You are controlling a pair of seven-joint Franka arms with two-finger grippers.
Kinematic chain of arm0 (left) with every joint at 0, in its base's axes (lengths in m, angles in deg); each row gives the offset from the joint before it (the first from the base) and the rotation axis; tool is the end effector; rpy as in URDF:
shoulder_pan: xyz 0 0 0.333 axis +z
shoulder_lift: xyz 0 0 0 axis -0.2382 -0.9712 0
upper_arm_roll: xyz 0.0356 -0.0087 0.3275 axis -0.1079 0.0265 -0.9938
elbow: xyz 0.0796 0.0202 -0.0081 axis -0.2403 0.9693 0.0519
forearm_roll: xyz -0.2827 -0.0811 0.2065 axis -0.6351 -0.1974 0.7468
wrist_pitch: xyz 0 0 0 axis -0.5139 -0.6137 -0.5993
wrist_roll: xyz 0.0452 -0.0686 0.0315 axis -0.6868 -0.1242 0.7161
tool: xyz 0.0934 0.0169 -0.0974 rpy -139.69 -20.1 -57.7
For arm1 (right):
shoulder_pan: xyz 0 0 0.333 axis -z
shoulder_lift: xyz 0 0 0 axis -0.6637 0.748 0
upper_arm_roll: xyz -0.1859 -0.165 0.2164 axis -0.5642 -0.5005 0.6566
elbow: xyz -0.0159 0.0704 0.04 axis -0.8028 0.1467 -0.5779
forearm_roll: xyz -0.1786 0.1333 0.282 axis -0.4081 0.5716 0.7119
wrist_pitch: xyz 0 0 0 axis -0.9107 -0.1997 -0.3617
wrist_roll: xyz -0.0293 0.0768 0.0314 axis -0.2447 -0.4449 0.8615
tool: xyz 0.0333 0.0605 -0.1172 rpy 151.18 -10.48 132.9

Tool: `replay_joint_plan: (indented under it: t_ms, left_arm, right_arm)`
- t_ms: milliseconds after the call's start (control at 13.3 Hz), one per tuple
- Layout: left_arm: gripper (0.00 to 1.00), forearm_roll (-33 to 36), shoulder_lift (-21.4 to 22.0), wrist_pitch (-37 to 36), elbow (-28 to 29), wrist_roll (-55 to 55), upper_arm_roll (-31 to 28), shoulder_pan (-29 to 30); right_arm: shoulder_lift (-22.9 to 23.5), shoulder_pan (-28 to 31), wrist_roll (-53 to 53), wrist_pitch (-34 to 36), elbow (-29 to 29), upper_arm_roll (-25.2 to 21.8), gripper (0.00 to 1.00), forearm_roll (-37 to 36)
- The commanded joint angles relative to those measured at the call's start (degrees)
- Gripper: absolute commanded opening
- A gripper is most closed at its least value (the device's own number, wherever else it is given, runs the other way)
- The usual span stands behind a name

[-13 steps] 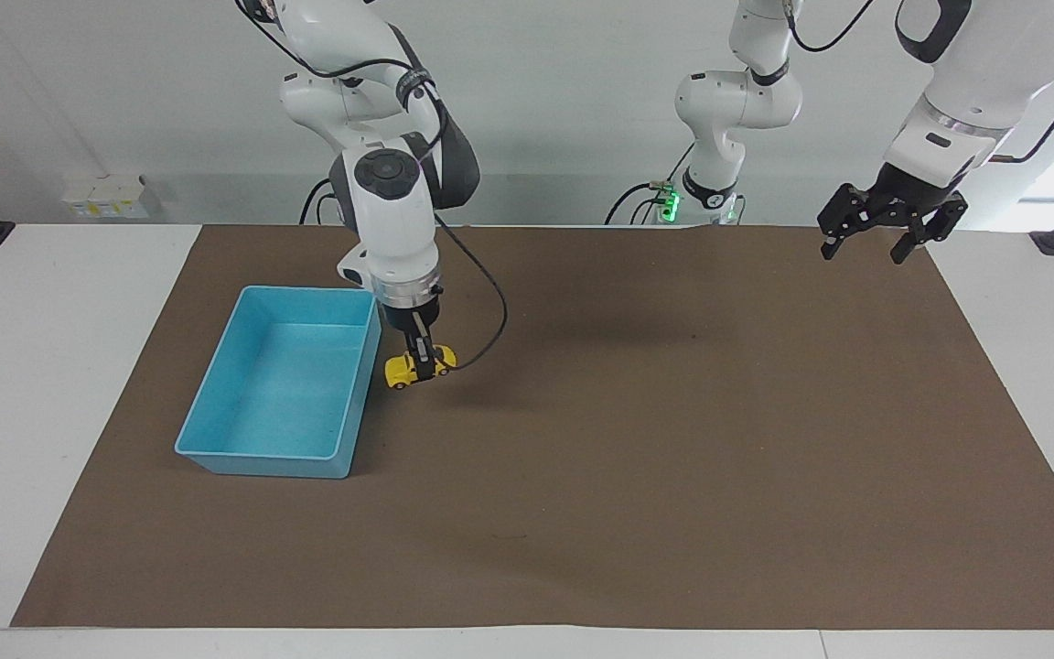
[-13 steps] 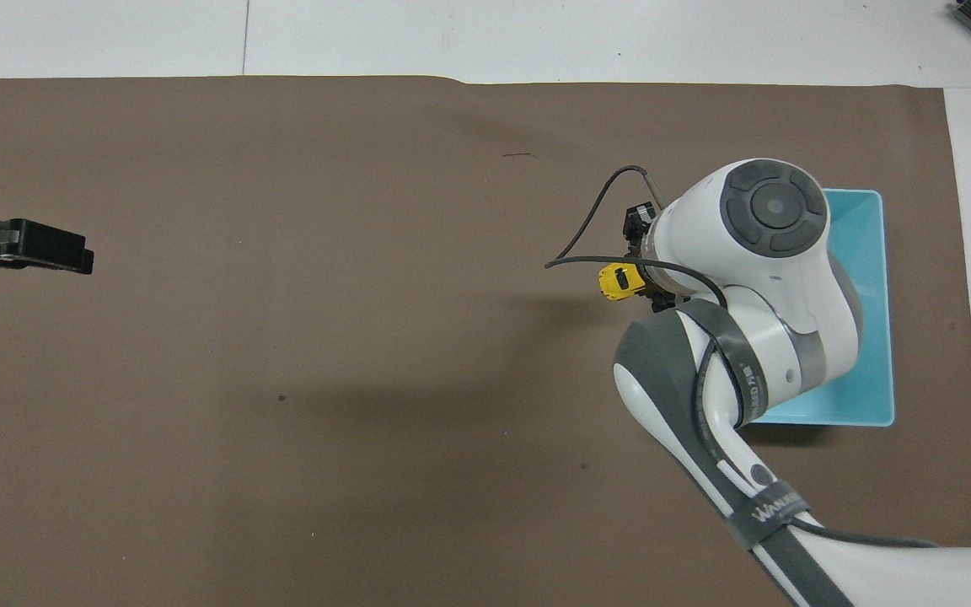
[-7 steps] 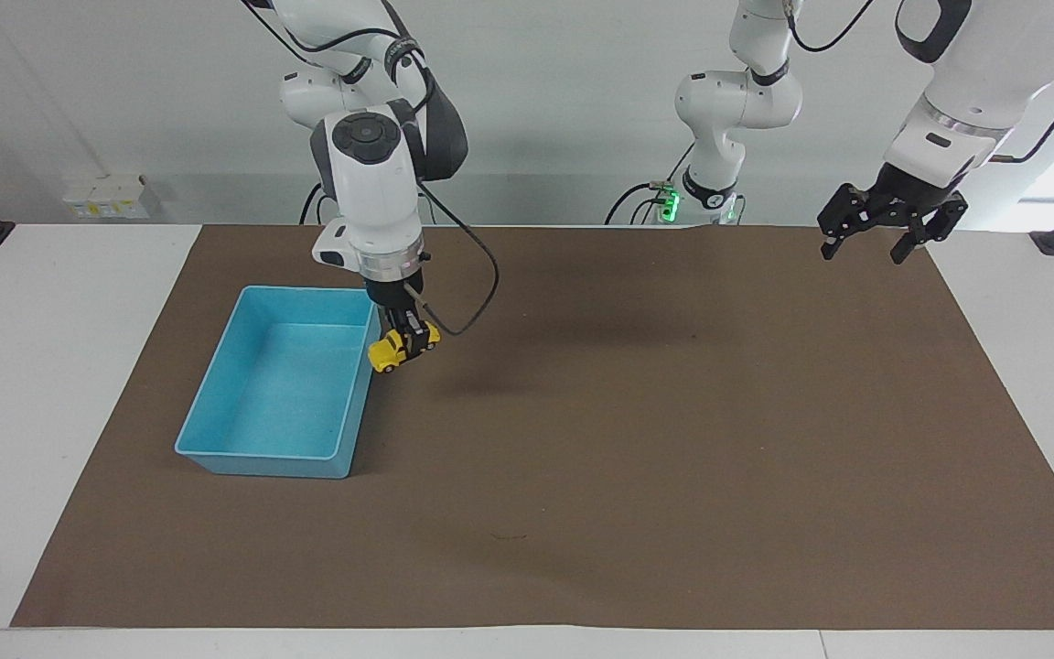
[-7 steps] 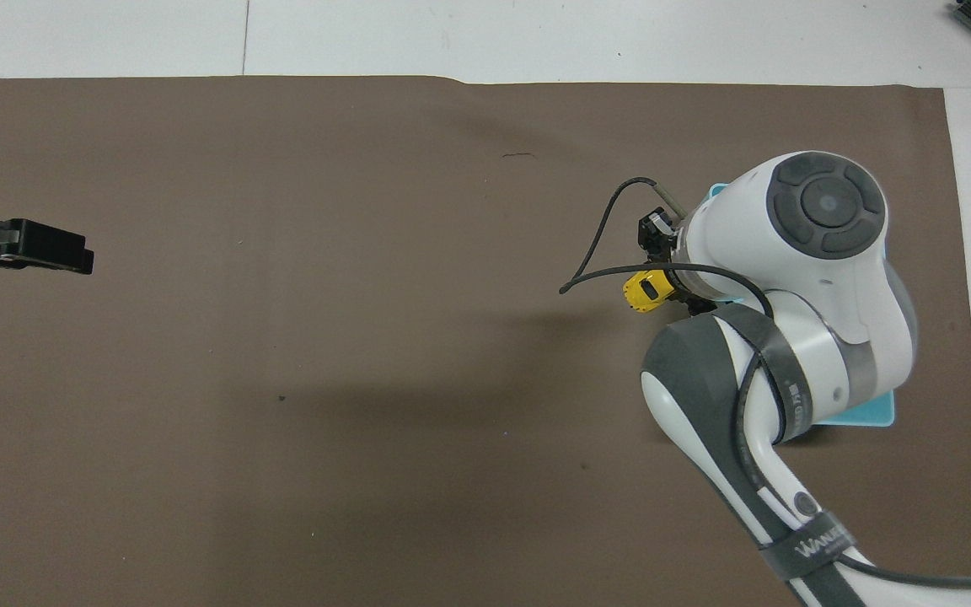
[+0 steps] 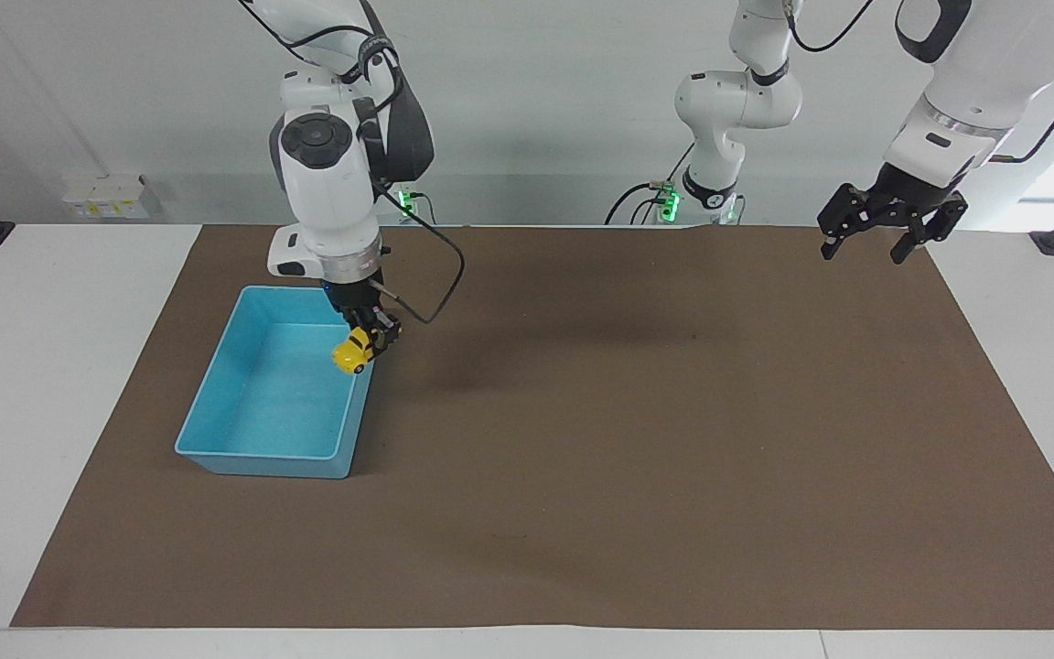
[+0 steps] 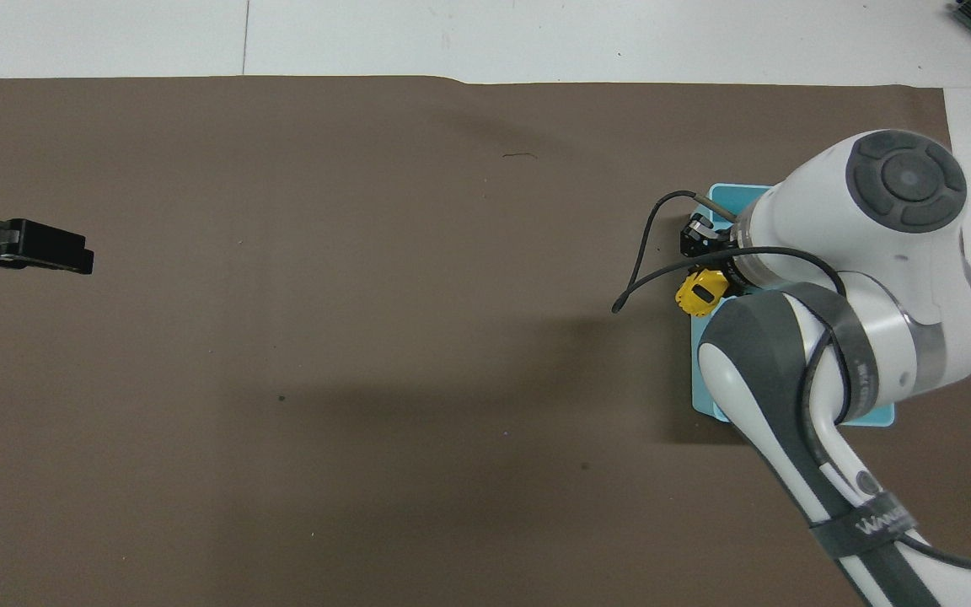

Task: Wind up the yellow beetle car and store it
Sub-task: 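Lift the car with the right gripper and carry it into the box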

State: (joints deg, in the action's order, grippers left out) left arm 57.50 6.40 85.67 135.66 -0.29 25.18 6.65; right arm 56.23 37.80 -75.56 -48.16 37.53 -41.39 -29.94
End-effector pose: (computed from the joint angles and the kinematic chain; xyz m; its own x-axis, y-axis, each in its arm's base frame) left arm 0.5220 -0.0461 0.6233 0.9933 -0.1051 0.0484 -0.1071 -0.9935 0.0394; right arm 0.5583 0.1099 0.4699 0.7906 -0.6093 0.0608 -0.6118 -0.7900 0.0390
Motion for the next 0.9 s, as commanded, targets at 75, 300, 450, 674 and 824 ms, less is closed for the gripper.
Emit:
replay_joint_plan:
  t_ms: [75,300,450,674,824]
  left_arm:
    - [1.00,0.9,1.1,-0.8,0.7,0.6,-0.1,-0.2]
    - [1.00,0.9,1.1,-0.8,0.7,0.6,-0.1,-0.2]
    - [1.00,0.9,1.1,-0.8,0.7,0.6,-0.1,-0.2]
    - [1.00,0.9,1.1,-0.8,0.7,0.6,-0.1,-0.2]
    - [1.00,0.9,1.1,-0.8,0.7,0.6,-0.1,-0.1]
  right_arm:
    - [-1.2,5.0,13.4,0.5,1.4,0.2,0.00,3.4]
    - [-1.7,9.7,24.4,0.4,2.7,0.3,0.00,4.8]
    - [-2.1,11.8,27.9,0.4,3.7,0.2,0.00,4.8]
    - [-2.5,14.5,34.0,0.4,4.4,0.2,0.00,4.8]
    - [-3.6,14.9,37.6,0.2,6.2,0.2,0.00,4.8]
